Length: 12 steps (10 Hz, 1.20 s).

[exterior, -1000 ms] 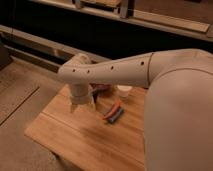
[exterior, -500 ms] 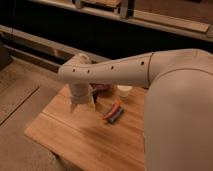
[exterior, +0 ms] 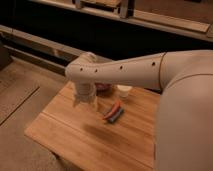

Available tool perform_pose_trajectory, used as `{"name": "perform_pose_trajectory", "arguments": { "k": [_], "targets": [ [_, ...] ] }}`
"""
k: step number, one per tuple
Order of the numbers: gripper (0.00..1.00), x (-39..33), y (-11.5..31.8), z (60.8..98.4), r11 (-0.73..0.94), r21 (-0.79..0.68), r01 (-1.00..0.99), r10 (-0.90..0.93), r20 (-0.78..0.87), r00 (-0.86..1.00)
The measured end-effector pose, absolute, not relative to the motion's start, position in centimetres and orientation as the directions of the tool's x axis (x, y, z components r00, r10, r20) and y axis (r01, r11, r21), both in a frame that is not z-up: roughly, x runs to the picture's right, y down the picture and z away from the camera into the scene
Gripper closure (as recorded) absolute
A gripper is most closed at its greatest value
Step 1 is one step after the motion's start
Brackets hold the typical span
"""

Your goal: Knock the eraser over

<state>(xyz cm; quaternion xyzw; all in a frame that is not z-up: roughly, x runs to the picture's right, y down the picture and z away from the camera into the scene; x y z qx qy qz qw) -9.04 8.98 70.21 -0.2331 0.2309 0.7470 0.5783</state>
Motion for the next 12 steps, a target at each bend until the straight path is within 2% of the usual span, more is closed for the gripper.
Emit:
{"name": "perform_pose_trajectory", "arguments": {
  "k": [5,12],
  "targets": [
    [0.35,-4.7,12.0,71.1,-0.359,0.254,-0.898,0.621,-0.654,-0.433],
    [0.35,-4.6,11.8,71.1,-0.369,0.253,-0.894,0.615,-0.655,-0.439]
  ]
}}
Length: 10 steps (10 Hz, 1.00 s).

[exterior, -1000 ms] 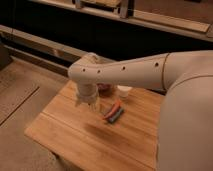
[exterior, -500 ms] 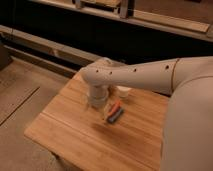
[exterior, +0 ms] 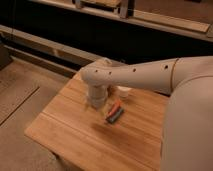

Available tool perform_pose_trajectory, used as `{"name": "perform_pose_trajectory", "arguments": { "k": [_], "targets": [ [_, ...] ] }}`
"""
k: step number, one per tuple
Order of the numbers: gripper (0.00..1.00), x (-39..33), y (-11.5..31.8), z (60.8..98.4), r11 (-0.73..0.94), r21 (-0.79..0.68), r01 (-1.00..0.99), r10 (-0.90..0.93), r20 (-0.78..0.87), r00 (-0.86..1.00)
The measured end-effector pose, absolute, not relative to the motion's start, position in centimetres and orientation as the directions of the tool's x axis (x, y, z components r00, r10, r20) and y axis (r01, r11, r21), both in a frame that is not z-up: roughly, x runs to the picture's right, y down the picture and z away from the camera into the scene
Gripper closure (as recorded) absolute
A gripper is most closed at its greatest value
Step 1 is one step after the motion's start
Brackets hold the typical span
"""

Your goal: Knock the eraser over

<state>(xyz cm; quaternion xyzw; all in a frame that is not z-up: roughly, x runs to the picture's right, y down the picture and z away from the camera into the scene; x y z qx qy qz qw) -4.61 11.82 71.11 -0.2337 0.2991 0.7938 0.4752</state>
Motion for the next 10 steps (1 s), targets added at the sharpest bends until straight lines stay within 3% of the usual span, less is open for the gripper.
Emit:
{"name": "perform_pose_trajectory", "arguments": {
  "k": [2,5,10],
  "targets": [
    [0.35,-2.3,10.1,71.4,-0.346,0.24,-0.907,0.647,-0.639,-0.416],
    [0.35,-6.2,5.9,70.9,-0.222,0.065,-0.973,0.73,-0.651,-0.21],
    [0.35,-5.3,1.8,73.2,-0.181,0.047,-0.982,0.727,-0.666,-0.166]
  ]
}}
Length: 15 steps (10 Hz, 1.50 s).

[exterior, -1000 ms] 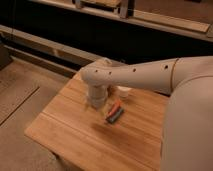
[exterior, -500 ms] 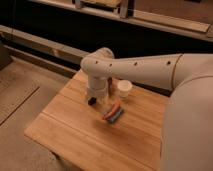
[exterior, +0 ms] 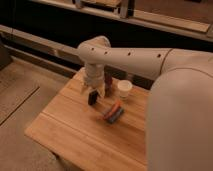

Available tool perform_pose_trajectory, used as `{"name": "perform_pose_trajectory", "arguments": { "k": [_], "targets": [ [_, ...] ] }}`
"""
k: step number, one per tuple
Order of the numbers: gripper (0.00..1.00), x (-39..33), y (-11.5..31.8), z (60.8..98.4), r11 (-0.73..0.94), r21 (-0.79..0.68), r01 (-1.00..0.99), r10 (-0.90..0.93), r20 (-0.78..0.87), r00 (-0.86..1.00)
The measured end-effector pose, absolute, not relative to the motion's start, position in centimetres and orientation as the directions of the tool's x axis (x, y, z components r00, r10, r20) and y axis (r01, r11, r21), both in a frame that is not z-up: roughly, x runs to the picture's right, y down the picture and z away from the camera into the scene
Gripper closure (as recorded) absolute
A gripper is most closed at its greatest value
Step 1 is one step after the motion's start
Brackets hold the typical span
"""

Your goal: Knock the eraser over

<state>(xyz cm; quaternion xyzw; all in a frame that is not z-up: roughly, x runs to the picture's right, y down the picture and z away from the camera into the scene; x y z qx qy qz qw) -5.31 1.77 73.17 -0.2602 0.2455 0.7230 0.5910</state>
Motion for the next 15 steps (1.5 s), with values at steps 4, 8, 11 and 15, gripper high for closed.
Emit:
{"name": "perform_pose_trajectory", "arguments": {
  "k": [4,8,11,15],
  "targets": [
    [0.35,-7.0,2.6,76.7,-0.175,-0.003,-0.985,0.711,-0.693,-0.124],
    [0.35,-8.9,6.2,79.6,-0.151,-0.039,-0.988,0.66,-0.748,-0.072],
    [0.35,-9.7,4.2,80.2,-0.085,-0.086,-0.993,0.706,-0.708,0.001],
    [0.35,-10.0,-2.8,78.0,0.026,-0.108,-0.994,0.794,-0.601,0.086]
  ]
}}
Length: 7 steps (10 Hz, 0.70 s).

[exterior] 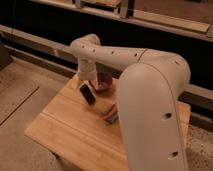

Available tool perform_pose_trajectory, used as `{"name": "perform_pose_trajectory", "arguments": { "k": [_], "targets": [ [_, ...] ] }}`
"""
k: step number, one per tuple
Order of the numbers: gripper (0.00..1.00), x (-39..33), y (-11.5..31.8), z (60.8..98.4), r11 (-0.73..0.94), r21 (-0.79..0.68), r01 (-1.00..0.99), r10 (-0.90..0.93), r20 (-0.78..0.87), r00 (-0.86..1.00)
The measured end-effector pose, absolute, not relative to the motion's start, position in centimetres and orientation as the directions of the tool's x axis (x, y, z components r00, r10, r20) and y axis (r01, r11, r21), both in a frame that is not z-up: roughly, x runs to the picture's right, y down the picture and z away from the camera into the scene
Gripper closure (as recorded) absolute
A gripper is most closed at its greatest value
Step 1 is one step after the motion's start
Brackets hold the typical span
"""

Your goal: Knock the eraser over

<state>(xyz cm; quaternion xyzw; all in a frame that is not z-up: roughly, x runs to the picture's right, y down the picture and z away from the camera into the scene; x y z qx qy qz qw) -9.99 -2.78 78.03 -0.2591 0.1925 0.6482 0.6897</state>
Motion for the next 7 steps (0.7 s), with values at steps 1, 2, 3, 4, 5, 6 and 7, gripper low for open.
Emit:
{"name": "perform_pose_trajectory", "arguments": {
  "k": [1,2,3,4,5,6,7],
  "targets": [
    [0.35,-10.6,-3.98,77.52,0.041,-0.116,-0.992,0.807,-0.581,0.101],
    [0.35,-10.9,-4.7,77.08,0.047,-0.122,-0.991,0.816,-0.568,0.109],
    [0.35,-10.96,-4.9,76.89,0.048,-0.124,-0.991,0.819,-0.563,0.11],
    [0.35,-10.94,-4.9,76.93,0.047,-0.122,-0.991,0.82,-0.562,0.109],
    [0.35,-10.96,-4.91,76.92,0.046,-0.122,-0.991,0.82,-0.562,0.108],
    [0.35,-10.96,-4.9,76.93,0.046,-0.122,-0.991,0.82,-0.562,0.108],
    [0.35,-10.94,-4.91,76.94,0.046,-0.122,-0.992,0.82,-0.562,0.107]
  ]
}}
